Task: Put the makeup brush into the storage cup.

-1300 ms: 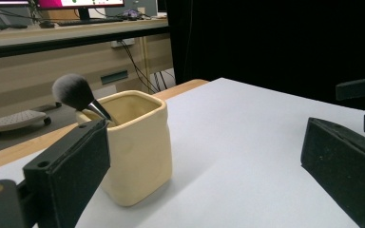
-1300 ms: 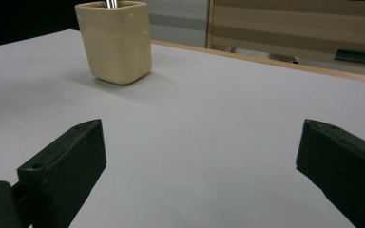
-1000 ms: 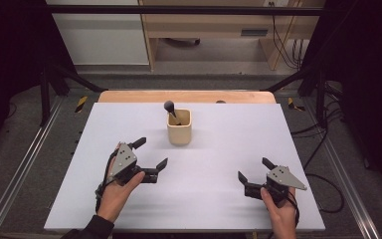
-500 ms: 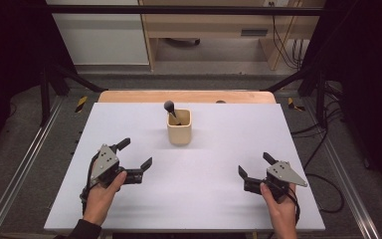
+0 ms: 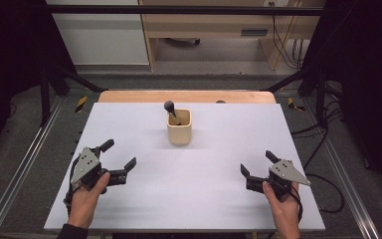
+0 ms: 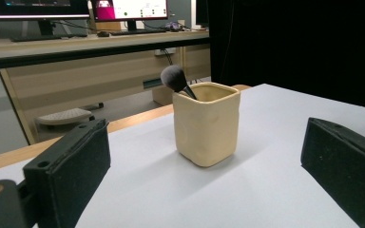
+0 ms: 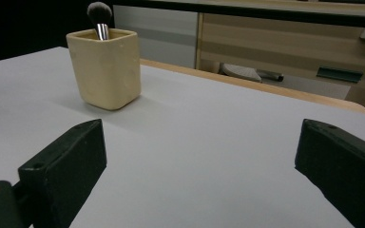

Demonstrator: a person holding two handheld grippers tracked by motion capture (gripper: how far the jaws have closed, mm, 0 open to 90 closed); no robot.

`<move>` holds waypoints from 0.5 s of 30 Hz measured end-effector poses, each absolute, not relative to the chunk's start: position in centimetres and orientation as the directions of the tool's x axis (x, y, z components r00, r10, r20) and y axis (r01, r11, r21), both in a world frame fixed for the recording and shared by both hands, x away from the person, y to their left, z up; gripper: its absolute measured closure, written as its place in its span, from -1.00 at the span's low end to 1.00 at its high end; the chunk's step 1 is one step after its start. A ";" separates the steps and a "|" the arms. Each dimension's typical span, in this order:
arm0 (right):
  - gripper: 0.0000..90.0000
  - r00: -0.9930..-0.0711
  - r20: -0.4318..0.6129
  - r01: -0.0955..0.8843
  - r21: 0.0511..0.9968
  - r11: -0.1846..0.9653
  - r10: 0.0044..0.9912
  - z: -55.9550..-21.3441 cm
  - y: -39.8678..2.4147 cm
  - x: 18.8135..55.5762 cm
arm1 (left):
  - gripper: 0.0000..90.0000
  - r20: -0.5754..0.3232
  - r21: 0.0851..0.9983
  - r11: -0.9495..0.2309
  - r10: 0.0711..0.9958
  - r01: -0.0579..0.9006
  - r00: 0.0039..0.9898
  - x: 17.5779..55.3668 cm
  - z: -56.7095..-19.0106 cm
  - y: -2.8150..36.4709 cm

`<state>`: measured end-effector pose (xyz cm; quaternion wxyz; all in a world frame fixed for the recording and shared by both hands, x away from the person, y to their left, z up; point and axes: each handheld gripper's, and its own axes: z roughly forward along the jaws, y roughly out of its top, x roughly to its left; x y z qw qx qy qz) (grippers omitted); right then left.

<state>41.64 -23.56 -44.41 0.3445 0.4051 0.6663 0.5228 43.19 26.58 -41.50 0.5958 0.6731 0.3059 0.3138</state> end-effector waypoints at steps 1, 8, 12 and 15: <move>-0.93 -0.435 -0.039 0.178 0.976 0.128 0.900 -44.4 -23.6 41.6 | -0.95 0.060 0.994 -0.103 0.786 0.036 0.615 43.1 -41.5 26.8; -0.92 -0.425 -0.036 0.182 0.975 0.125 0.904 -44.4 -24.0 41.5 | -0.95 0.059 0.995 -0.095 0.794 0.028 0.605 42.8 -41.7 28.2; -0.93 -0.423 -0.037 0.183 0.975 0.126 0.905 -44.4 -24.2 41.4 | -0.95 0.060 0.995 -0.095 0.797 0.026 0.602 42.7 -41.9 28.8; -0.93 -0.422 -0.035 0.183 0.975 0.123 0.906 -44.4 -24.4 41.3 | -0.95 0.057 0.995 -0.091 0.800 0.028 0.597 42.5 -42.0 29.1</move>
